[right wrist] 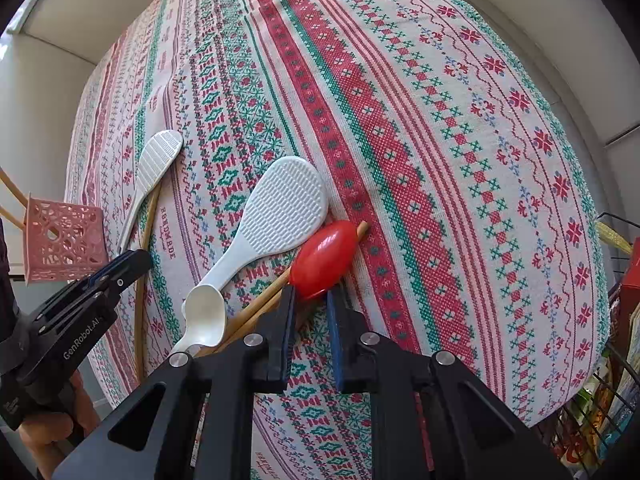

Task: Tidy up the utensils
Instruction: 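Close the left tool on a chopstick while the right tool grasps another chopstick, then lift both held chopsticks upright and carry them over the pink basket, then lower both chopsticks into the pink basket and open both tools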

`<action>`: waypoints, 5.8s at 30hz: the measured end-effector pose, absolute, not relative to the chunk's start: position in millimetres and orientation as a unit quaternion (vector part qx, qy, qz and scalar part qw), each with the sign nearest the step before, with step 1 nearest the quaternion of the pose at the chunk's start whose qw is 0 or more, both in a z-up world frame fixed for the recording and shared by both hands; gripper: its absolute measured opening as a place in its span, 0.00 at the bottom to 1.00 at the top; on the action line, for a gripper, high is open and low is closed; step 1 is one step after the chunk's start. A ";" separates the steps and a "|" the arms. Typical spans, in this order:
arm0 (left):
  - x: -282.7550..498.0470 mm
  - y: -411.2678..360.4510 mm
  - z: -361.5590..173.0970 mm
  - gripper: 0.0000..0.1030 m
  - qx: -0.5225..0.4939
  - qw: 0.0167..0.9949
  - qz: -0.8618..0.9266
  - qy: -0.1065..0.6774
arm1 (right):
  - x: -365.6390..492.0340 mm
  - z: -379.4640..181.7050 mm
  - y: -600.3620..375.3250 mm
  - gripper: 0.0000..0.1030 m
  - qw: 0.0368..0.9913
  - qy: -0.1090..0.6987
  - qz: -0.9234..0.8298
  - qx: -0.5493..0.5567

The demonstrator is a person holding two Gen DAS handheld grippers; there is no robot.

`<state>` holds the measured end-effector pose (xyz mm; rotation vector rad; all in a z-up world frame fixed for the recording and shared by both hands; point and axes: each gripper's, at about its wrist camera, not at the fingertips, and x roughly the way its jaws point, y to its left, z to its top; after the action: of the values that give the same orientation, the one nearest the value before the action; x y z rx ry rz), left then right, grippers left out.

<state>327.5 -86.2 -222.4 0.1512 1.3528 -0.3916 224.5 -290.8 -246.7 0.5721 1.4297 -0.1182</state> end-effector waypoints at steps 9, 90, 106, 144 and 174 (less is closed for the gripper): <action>329.2 -75.7 -222.3 0.07 0.068 0.763 -0.159 0.623 | 223.5 -251.8 -312.6 0.10 0.696 0.655 -0.024 0.295; 203.2 24.8 -25.0 0.06 -0.002 0.921 -0.123 0.369 | 179.5 -98.4 -298.7 0.06 0.867 0.464 0.021 0.181; 190.3 72.6 20.0 0.06 -0.069 0.963 -0.068 0.253 | 188.7 -15.1 -242.0 0.06 0.938 0.291 0.075 0.173; 309.3 75.7 -79.9 0.15 -0.096 0.931 -0.087 0.341 | 334.4 -63.9 -103.3 0.06 0.949 0.235 0.170 0.125; 262.5 58.4 -80.7 0.75 -0.040 0.891 -0.077 0.445 | 253.2 -56.7 -187.5 0.41 0.901 0.403 0.107 0.115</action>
<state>262.5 58.4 -80.7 -0.0836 0.9243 -0.1606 253.2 -187.5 -56.7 0.2387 0.8341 0.2216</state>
